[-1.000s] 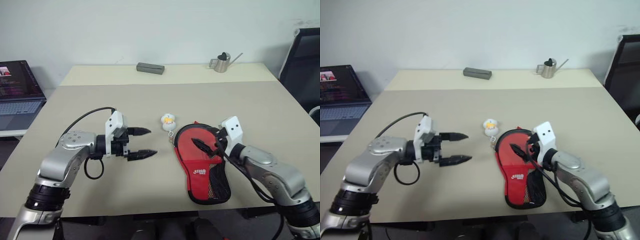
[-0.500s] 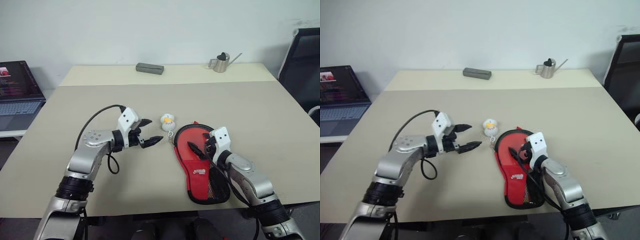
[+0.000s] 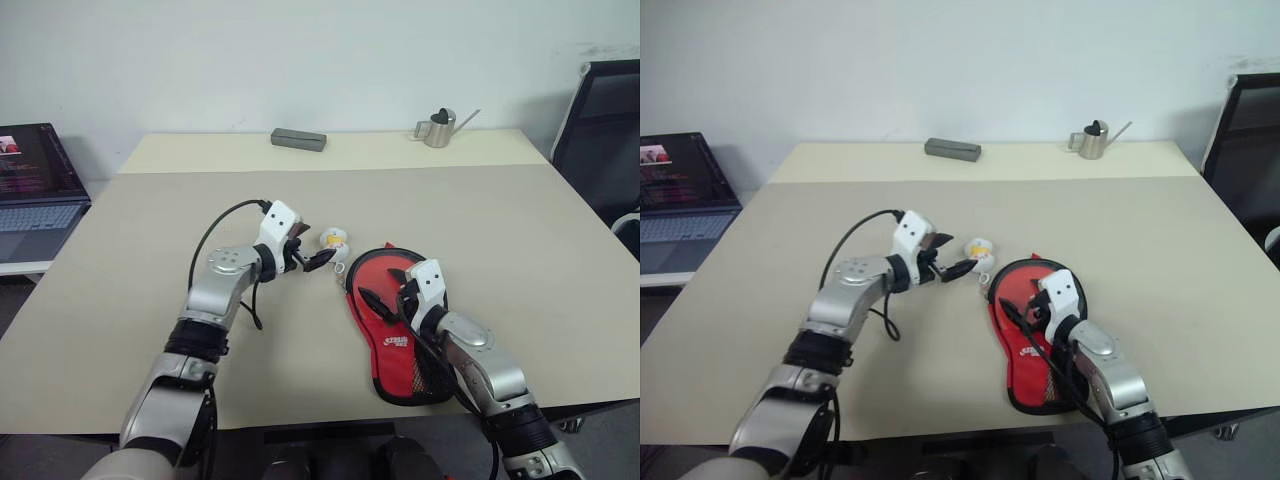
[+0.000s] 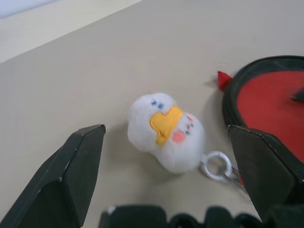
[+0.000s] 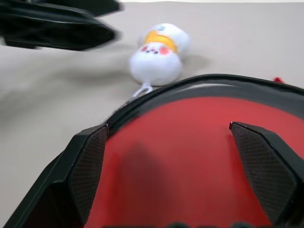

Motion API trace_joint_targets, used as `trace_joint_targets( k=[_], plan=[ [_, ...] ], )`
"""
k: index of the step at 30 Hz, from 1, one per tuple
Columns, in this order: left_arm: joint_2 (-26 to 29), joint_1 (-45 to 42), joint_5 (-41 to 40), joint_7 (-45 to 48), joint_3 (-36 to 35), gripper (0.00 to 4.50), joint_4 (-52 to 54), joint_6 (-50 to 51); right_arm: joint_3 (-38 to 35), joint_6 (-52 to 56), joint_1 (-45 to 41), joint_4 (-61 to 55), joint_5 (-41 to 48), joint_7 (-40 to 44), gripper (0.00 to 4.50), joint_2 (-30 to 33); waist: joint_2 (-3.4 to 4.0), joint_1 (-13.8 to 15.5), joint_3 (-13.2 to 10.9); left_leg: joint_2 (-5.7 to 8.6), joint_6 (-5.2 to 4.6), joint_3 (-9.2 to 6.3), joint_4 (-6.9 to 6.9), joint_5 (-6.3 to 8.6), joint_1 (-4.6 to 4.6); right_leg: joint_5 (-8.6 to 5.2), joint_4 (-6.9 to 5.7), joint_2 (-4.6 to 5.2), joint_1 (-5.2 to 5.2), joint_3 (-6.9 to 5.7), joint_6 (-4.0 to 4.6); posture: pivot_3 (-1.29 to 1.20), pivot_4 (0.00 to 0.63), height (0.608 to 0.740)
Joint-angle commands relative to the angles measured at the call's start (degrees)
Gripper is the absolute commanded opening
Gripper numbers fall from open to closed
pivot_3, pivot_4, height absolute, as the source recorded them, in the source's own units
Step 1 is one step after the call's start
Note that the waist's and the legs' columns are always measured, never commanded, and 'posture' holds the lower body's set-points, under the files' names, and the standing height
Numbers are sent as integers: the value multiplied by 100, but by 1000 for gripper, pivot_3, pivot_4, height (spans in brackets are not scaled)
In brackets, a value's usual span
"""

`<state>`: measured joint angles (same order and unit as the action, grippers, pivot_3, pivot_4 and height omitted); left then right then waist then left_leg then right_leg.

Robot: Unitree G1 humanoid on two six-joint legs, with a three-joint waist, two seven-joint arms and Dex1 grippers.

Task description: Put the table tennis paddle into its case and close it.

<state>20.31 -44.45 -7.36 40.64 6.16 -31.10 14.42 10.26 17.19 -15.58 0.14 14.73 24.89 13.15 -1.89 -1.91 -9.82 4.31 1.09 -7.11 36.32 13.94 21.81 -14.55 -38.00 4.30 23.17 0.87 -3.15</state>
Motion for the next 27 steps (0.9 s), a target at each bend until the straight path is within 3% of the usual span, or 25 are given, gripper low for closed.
trace_joint_targets(
  k=[1,8,19,23,27],
  plan=[
    [-144,-443,201,-81,-2,4500,-693,-386,42,102,23,132,-81,35,4474,-113,0,-2,0,-1,0,0,0,0,0,1,0,-1,0,1,0,0,150,740],
    [-501,-1133,401,9,-40,4500,-2235,-1080,-14,177,-15,127,-181,-103,4474,-298,-1,-8,0,0,1,-1,4,0,2,2,-1,-2,2,-1,-1,0,150,740],
    [-772,-1411,680,120,-36,4500,-3315,-1404,-112,328,23,-110,-241,-254,4474,-421,-1,-13,0,1,0,-2,6,0,4,2,-3,-2,2,-1,-3,0,150,740],
    [-752,-1389,748,7,-74,3607,-3496,-1465,-241,327,37,-159,-265,-405,4500,-459,-1,-13,1,1,0,-2,6,0,3,3,-3,-2,2,0,-3,0,150,740],
    [-770,-1377,760,-44,-127,2160,-3571,-1508,-314,359,71,-225,-298,-502,4500,-431,-1,-4,1,1,0,-3,8,0,4,4,-5,-2,1,-1,-6,0,150,740]
  ],
)
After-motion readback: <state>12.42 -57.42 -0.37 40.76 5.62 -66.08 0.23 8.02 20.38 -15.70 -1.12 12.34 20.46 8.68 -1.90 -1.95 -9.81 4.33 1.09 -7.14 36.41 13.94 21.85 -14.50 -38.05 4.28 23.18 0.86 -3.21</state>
